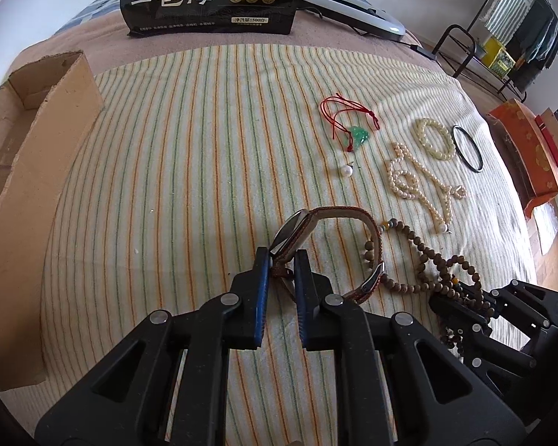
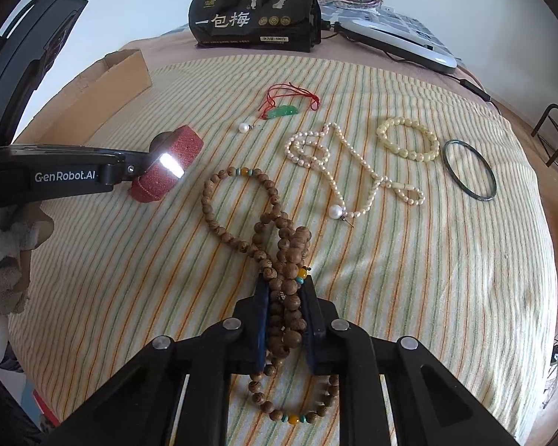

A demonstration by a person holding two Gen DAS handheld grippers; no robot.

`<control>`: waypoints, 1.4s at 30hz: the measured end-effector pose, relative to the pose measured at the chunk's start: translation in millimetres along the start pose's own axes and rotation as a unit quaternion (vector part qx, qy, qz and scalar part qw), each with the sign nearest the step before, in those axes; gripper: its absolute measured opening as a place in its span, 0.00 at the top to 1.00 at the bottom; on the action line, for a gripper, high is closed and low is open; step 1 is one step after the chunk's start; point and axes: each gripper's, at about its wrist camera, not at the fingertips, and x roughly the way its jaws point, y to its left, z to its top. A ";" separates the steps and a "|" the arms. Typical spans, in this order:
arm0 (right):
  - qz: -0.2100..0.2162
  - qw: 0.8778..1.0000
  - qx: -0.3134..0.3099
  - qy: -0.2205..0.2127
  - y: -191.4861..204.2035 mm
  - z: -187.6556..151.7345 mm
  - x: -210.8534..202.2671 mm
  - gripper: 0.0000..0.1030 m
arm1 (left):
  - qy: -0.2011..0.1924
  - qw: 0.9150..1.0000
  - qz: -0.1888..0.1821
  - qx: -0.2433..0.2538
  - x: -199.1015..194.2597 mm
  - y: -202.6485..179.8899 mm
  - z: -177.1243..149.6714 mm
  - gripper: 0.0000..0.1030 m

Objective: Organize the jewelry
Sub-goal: 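Carry the watch with the left tool while the right tool carries the beads to the box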

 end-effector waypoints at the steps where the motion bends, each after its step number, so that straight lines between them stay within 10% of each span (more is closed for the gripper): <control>1: 0.002 1.000 0.003 -0.001 0.0 0.0 -1.4 0.88 | -0.002 1.000 0.001 -0.002 -2.7 2.0 -0.1 0.90; 42: 0.039 0.978 -0.005 -0.207 38.6 78.0 -160.4 0.90 | -0.145 0.989 0.041 -0.001 -172.0 74.6 4.2 0.90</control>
